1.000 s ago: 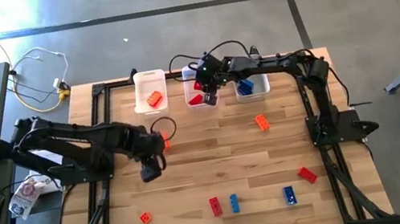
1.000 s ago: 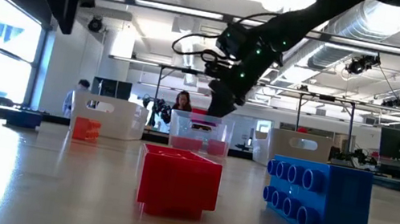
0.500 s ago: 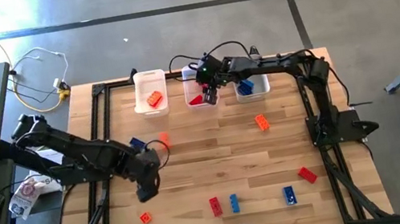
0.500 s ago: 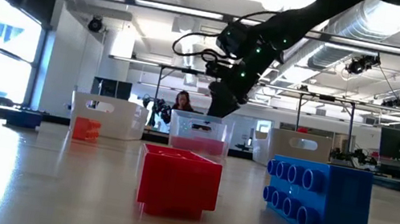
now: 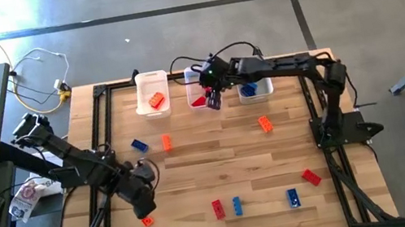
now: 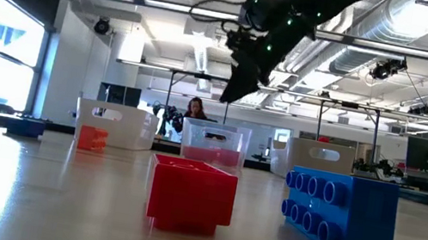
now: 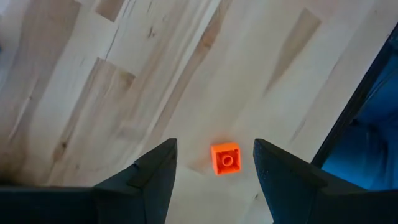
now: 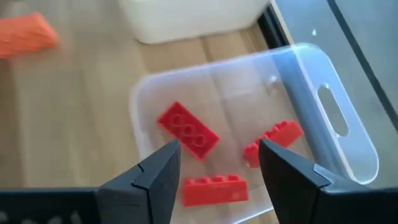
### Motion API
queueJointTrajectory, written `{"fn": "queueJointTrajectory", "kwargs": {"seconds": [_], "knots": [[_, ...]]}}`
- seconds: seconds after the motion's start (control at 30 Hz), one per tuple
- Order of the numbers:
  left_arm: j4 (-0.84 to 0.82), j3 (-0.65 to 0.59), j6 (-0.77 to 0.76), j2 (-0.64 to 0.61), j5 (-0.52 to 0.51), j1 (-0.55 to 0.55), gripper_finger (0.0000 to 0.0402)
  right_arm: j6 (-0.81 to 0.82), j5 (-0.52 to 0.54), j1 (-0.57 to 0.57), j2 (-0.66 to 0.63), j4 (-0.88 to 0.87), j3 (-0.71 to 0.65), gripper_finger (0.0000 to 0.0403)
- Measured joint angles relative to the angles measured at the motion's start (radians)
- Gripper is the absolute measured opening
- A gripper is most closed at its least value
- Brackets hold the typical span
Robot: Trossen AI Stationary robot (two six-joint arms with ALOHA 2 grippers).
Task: Sort & place blocks by color
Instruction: Put the orange game piece into the white bin
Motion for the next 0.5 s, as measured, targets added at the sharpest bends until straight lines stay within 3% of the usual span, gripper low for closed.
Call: {"fn": "queueJointTrajectory", "kwargs": {"seconds": [0.5], "knots": [[0.006, 0.000, -0.321, 0.070, -0.007, -0.149, 0.0214, 0.003, 0.011, 0.175, -0.147, -0.027, 0.000, 0.0202]]}}
